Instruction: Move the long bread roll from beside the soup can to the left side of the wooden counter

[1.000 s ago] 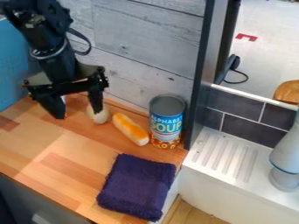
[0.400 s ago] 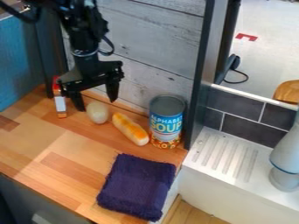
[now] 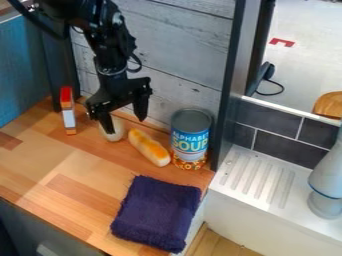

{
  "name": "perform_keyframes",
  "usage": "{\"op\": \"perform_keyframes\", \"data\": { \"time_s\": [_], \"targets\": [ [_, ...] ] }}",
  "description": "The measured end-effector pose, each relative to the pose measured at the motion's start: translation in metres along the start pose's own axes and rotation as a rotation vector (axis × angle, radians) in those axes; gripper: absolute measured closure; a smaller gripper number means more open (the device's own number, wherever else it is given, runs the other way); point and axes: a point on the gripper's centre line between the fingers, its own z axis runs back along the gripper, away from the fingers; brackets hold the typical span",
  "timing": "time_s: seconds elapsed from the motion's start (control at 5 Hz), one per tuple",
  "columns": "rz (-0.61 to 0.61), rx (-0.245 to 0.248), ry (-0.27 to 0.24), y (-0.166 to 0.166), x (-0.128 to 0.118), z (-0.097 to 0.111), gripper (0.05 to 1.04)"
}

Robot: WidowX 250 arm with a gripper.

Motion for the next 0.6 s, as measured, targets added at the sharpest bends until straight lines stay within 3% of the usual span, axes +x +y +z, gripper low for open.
{"op": "perform_keyframes", "data": {
  "time_s": [0.6],
  "targets": [
    [0.000, -0.011, -0.003, -0.016, 0.003, -0.035, 0.083]
  ]
}}
